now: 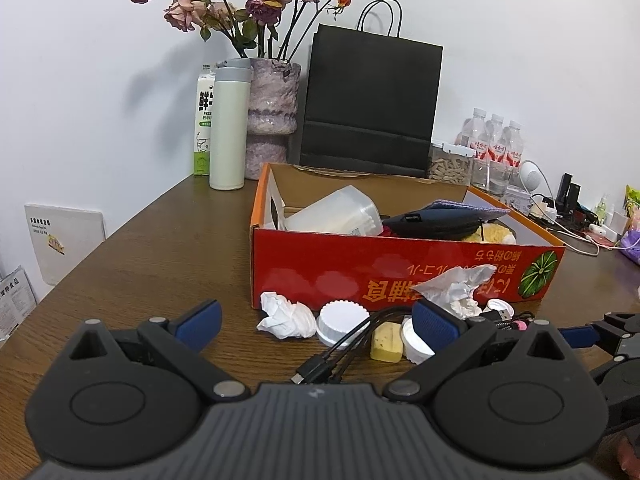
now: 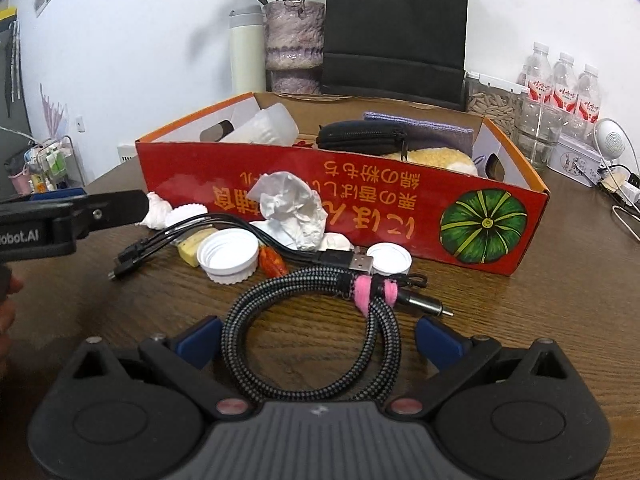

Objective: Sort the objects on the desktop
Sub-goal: 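Move the left tool toward a white bottle cap while the right approaches the black braided cable, then grasp the white cap with the left tool while the right grasps the braided cable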

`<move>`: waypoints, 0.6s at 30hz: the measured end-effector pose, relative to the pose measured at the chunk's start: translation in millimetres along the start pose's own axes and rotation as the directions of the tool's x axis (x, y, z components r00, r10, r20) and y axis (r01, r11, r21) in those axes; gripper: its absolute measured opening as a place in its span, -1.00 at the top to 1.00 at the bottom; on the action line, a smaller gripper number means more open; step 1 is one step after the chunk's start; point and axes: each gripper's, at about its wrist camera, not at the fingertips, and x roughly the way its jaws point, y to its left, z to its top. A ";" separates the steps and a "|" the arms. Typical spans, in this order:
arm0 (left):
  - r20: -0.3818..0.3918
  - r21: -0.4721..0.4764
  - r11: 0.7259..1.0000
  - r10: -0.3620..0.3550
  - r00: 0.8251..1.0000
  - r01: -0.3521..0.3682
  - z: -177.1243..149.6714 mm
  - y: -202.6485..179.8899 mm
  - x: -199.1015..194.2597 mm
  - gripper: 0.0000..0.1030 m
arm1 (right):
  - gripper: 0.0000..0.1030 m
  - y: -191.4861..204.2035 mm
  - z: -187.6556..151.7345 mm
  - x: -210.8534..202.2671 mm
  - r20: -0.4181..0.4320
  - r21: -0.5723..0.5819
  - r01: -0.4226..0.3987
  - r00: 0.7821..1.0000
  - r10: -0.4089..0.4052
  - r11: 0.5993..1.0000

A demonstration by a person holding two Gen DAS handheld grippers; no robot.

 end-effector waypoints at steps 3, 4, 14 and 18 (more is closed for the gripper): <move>-0.003 0.004 1.000 -0.003 1.000 0.003 -0.5 -0.8 0.3 -1.00 | -0.97 -0.1 0.6 -0.5 0.003 -0.005 -0.011 1.000 0.011 1.000; -0.004 0.006 1.000 -0.004 1.000 0.004 -0.7 -1.1 0.5 -1.00 | -0.84 0.0 0.5 -1.6 0.009 -0.011 -0.020 1.000 0.020 1.000; -0.022 -0.005 1.000 -0.002 1.000 0.002 -1.4 -2.6 3.0 -1.00 | -0.75 -4.4 -1.7 -10.5 0.049 0.004 -0.052 0.997 0.052 0.999; -0.027 0.012 1.000 -0.021 0.999 0.021 -2.5 -9.6 3.4 -1.00 | -0.74 -4.9 -3.5 -16.8 0.076 -0.002 -0.050 0.996 0.050 0.999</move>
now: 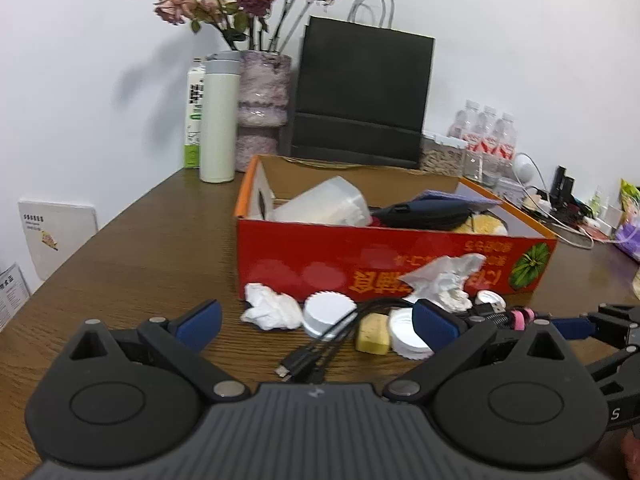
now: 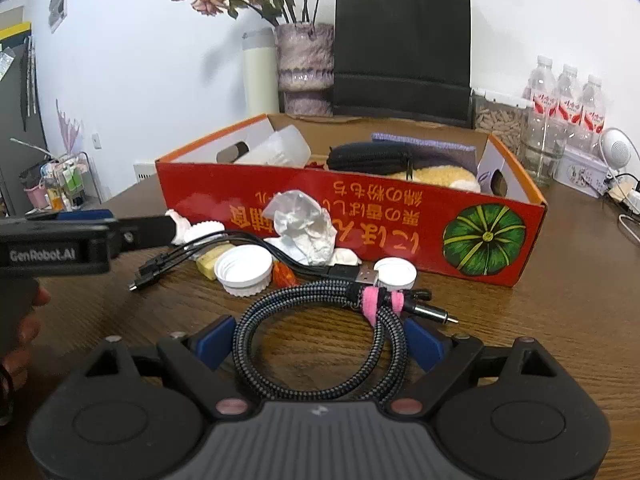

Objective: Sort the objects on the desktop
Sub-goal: 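Grasp the white cap with the left tool while the right grasps the braided cable, then carry the cap over the cardboard box with the left tool while the right carries the cable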

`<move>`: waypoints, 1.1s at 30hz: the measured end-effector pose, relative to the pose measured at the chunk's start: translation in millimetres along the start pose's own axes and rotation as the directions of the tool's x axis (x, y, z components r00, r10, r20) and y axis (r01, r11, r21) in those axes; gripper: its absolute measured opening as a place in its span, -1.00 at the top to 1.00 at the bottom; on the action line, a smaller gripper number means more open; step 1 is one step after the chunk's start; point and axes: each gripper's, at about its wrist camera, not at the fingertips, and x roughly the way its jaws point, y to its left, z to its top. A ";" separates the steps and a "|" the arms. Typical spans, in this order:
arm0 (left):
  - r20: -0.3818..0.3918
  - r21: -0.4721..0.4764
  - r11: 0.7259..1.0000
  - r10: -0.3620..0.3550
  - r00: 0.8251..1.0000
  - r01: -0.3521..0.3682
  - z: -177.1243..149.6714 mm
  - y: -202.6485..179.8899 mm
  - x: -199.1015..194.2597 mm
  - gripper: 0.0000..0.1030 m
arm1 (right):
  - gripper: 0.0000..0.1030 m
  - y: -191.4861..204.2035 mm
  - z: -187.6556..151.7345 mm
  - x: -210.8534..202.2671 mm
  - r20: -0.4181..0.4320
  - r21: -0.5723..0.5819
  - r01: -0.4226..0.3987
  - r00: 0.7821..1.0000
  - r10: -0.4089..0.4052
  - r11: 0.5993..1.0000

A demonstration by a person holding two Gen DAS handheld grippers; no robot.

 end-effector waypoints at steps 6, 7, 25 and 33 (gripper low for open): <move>-0.017 0.067 0.997 -0.036 0.999 0.037 -1.1 -25.0 6.0 -1.00 | -0.74 -9.7 0.0 -9.7 0.032 0.019 0.009 0.999 -0.009 1.000; -0.019 0.083 0.996 -0.039 0.999 0.041 -1.0 -29.9 7.3 -1.00 | -0.74 -11.9 -0.2 -11.2 0.037 0.023 0.013 0.999 -0.014 1.000; -0.119 0.216 0.973 -0.061 0.991 0.086 0.5 -70.5 38.6 -0.08 | -0.74 -54.7 -4.2 -29.4 0.090 0.096 0.052 0.994 -0.061 0.994; -0.139 0.199 0.977 -0.055 0.989 0.082 1.8 -67.8 44.5 0.02 | -0.74 -52.5 -4.7 -30.1 0.094 0.089 0.044 0.994 -0.053 0.995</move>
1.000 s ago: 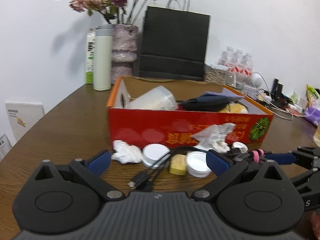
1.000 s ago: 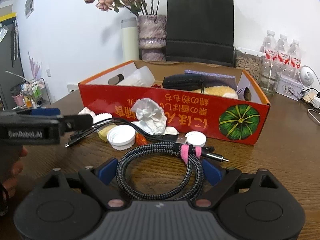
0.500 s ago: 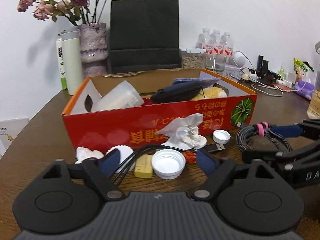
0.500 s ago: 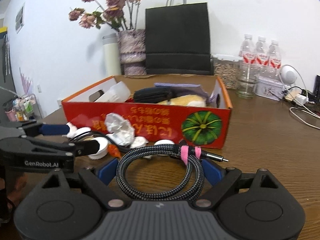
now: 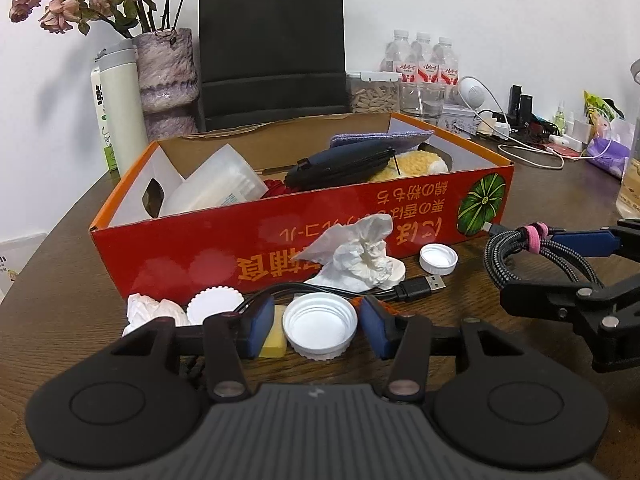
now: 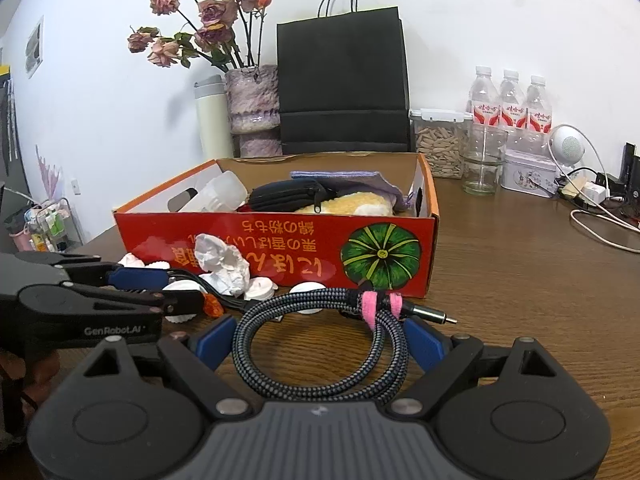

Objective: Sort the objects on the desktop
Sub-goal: 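Carry the cap over the cardboard box with the left tool while the right carries the cable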

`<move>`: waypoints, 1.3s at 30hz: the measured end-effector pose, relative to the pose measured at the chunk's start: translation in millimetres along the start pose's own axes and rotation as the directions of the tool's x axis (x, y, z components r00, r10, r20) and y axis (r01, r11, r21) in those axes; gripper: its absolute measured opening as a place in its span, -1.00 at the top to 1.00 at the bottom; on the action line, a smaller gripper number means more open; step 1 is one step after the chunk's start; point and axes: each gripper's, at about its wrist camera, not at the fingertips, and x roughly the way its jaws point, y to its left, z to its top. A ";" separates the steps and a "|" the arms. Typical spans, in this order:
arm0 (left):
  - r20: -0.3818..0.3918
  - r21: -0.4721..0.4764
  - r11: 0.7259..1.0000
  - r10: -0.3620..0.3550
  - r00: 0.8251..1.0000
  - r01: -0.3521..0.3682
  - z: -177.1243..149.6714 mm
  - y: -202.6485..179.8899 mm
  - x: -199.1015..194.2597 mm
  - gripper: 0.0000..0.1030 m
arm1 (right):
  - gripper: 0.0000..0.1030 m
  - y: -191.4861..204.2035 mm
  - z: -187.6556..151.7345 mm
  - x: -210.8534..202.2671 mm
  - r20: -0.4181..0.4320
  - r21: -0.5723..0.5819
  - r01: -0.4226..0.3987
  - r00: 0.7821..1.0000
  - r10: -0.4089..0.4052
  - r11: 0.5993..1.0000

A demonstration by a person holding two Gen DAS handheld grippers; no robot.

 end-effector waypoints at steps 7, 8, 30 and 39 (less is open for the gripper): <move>0.006 0.006 1.000 -0.006 1.000 0.006 -1.3 -1.7 -3.9 0.21 | -0.74 1.1 -0.8 0.3 0.001 -0.004 0.009 1.000 -0.009 1.000; 0.009 0.004 1.000 -0.009 1.000 0.009 -1.9 -1.8 -5.0 0.21 | -0.74 1.2 -1.1 0.2 0.002 -0.005 0.011 1.000 -0.011 1.000; 0.298 -0.018 1.000 0.012 0.954 -0.007 70.9 11.8 -51.9 0.21 | -0.74 12.8 71.8 -12.1 0.196 -0.116 0.030 0.981 -0.007 0.993; 0.334 -0.041 0.999 0.015 0.943 -0.002 104.1 20.3 -16.9 0.21 | -0.74 9.0 119.4 32.7 0.239 -0.103 0.034 0.971 -0.008 0.994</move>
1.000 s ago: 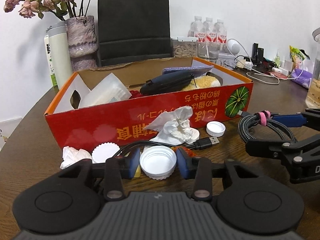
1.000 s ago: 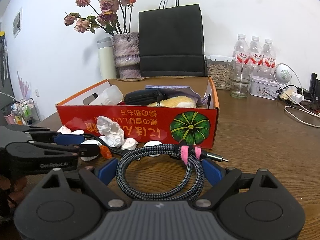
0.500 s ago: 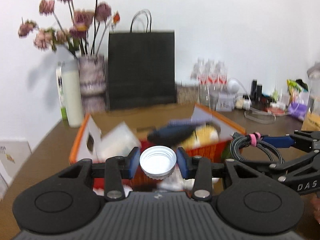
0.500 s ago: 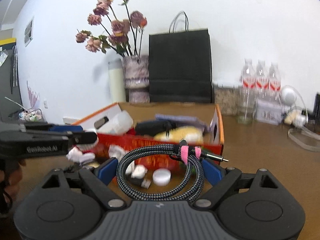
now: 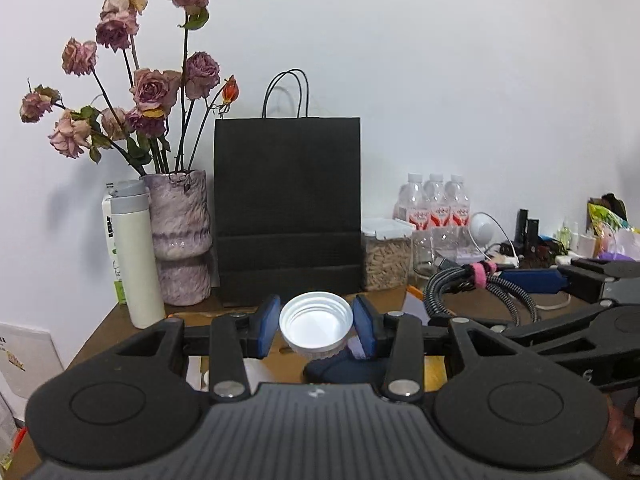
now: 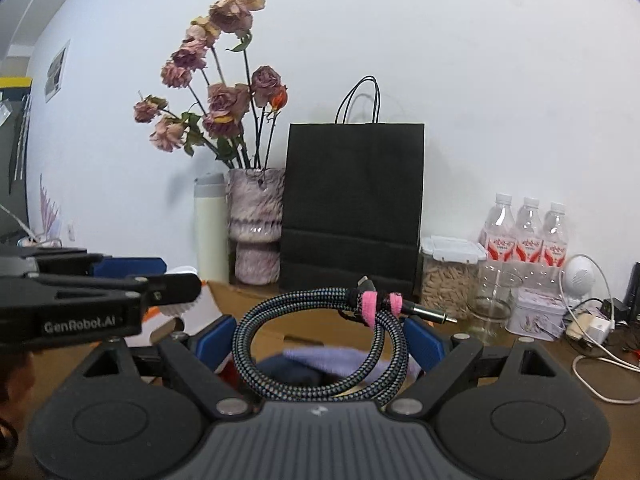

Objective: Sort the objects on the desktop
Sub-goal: 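Carry the cap over the cardboard box with the left tool while the right carries the cable, then open the left tool to drop the cap while the right drops the cable in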

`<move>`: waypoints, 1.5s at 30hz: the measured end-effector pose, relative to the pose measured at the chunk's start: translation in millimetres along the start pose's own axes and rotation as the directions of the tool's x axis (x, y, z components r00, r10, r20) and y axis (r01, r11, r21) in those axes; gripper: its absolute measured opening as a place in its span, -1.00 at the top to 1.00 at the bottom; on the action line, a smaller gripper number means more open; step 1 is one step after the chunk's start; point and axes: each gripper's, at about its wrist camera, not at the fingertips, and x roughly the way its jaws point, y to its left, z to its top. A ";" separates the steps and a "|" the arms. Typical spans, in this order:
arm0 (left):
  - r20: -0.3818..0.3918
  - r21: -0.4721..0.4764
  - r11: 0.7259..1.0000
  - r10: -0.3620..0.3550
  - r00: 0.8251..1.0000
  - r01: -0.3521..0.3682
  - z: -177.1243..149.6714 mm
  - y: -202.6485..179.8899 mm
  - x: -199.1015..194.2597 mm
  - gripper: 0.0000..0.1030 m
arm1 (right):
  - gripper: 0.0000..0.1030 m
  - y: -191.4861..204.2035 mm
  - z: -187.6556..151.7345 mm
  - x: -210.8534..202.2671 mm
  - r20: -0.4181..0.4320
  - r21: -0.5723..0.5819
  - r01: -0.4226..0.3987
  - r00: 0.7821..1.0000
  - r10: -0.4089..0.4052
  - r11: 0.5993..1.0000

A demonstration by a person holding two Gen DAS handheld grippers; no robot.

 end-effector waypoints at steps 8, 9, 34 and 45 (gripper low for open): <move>-0.074 -0.071 0.997 0.011 0.997 -0.016 -7.3 23.8 56.2 0.21 | -0.74 -14.8 -3.5 60.0 -0.074 0.021 -0.019 0.997 0.021 1.000; -0.085 -0.071 0.997 0.011 0.996 -0.017 -9.0 25.4 62.1 0.21 | -0.74 -16.6 -5.2 67.0 -0.087 0.020 -0.017 0.996 0.019 1.000; -0.181 -0.008 1.000 0.026 0.983 -0.028 -31.4 26.0 107.6 0.14 | -0.75 -26.8 -26.0 105.3 -0.176 0.024 -0.005 0.984 0.010 1.000; -0.114 -0.077 0.992 0.090 0.989 -0.099 -26.1 36.2 93.9 -1.00 | -1.00 -30.3 -19.9 93.4 -0.130 0.063 -0.018 0.991 0.026 0.998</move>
